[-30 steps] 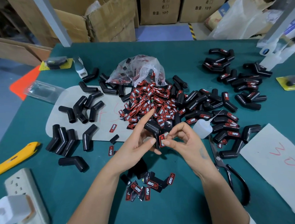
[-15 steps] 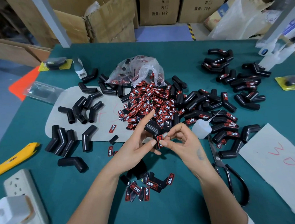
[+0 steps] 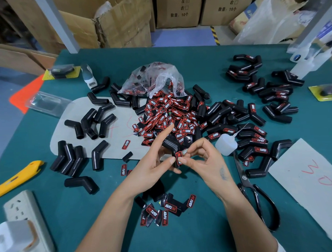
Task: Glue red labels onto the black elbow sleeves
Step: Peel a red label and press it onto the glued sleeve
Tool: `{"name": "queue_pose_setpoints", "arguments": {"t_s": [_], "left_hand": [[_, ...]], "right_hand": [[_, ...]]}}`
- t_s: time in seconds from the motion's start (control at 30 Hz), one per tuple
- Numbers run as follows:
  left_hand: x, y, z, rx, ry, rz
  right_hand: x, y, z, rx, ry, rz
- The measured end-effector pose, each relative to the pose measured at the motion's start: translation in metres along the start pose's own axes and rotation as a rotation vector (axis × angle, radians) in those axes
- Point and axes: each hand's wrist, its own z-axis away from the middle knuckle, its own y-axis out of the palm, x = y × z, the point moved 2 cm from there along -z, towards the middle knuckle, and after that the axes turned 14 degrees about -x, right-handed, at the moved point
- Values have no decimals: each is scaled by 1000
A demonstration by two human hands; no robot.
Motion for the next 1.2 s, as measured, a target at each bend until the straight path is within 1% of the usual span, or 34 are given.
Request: {"name": "queue_pose_setpoints", "arguments": {"t_s": [1.2], "left_hand": [[-1, 0, -1, 0, -17, -23]], "right_hand": [[-4, 0, 0, -24, -26, 37]]}}
